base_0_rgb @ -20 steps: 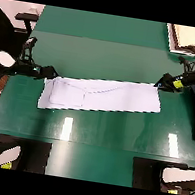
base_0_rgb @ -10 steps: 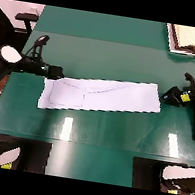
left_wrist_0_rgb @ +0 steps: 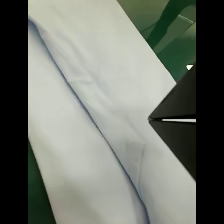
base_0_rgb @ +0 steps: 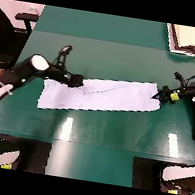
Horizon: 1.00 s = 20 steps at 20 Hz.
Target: Fold the shirts.
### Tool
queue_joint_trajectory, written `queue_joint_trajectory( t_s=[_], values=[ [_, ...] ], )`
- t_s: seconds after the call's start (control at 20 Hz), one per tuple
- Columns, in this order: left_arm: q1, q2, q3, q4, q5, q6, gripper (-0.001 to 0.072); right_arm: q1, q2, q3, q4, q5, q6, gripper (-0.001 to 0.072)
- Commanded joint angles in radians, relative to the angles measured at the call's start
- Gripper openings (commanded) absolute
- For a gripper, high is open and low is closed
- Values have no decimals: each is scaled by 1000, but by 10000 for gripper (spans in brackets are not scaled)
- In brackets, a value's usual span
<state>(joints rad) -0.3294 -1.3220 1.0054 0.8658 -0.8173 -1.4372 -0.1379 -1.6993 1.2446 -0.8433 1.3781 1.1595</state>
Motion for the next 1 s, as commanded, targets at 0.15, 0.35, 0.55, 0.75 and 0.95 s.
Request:
queue_joint_trajectory(
  t_s=[0.15, 0.35, 0.55, 0.75, 0.95],
  values=[
    [-135, -226, 186, -39, 40, -3, 21, 66, 135, 218, 62, 109, -3, 16],
    [-187, -383, 331, -39, 16, -4, 21, 171, 238, 341, 147, 121, 36, 16],
    [-207, -465, 395, -55, -2, -7, 21, 308, 261, 465, 145, 126, 74, 16],
    [-214, -479, 396, -41, -11, -3, 20, 425, 260, 540, 145, 101, 82, 16],
    [-188, -471, 421, -32, -48, -3, 20, 506, 260, 550, 145, 70, 83, 16]
  ],
)
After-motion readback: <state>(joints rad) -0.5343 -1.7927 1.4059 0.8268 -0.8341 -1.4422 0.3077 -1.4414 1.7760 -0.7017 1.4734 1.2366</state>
